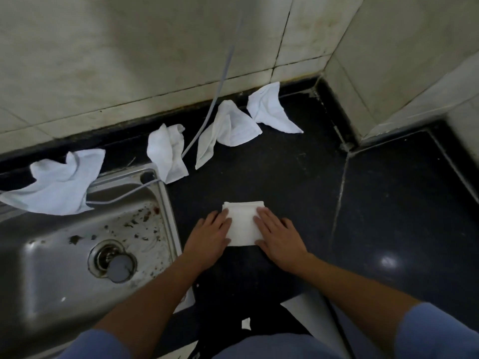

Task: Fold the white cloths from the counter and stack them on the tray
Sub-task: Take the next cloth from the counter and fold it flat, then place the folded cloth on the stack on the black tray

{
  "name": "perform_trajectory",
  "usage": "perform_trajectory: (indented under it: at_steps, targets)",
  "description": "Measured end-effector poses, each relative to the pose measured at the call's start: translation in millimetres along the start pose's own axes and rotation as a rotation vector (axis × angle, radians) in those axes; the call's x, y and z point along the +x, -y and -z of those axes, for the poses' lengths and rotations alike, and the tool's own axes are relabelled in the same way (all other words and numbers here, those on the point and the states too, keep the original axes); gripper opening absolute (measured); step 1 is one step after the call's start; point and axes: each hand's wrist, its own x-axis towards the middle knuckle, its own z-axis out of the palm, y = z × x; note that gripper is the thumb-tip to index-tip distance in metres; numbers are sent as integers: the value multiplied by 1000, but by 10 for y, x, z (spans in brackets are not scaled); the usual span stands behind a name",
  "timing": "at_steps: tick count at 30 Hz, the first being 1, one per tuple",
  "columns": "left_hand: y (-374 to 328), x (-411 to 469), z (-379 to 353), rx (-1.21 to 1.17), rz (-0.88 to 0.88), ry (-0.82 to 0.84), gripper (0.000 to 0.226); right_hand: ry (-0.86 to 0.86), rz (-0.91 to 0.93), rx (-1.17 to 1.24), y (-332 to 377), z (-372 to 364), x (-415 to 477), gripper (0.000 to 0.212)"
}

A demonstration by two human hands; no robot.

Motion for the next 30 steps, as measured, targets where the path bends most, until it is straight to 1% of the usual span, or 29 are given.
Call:
perform_trajectory:
  at_steps: [3,6,8,10,12,13,14,15,17,19,21,23,24,27,30]
  targets:
    - [69,-11,-4,14,-51,-27,55,26,24,3,29,31,34,61]
    - [76,-70,45,20,-41,-63,52,-103,58,26,44,247,182,51]
    - [53,-169,103,-32,-1,-120,45,-118,58,61,59,430,376,49]
    - [42,-317,117,-71,54,-156,41,-34,31,77,93,560,585,59]
    - [44,-487,116,-92,115,-177,40,97,-7,61,135,628,767,69]
    - [53,-572,98,-107,143,-187,39,160,-23,67,155,646,834,70]
    - [53,-656,95,-124,172,-190,39,219,-31,84,176,658,880,68]
    - [54,-739,89,-137,203,-194,38,261,-30,105,198,663,917,62]
    - [60,-893,81,-156,255,-202,38,312,-18,137,239,676,948,45]
    - [68,-1015,94,-165,295,-204,35,329,-12,188,259,700,910,39]
    - [88,-1083,133,-155,317,-210,32,283,6,279,243,744,807,30]
    - [117,-1059,215,-155,315,-219,30,190,24,378,187,846,624,19]
    - [129,-1012,289,-170,311,-223,28,129,35,405,142,909,514,17]
    - [145,-803,528,-183,249,-238,26,-41,51,408,14,1089,147,19]
    - [88,-579,766,-166,137,-266,29,-168,-35,354,-98,1184,-214,26]
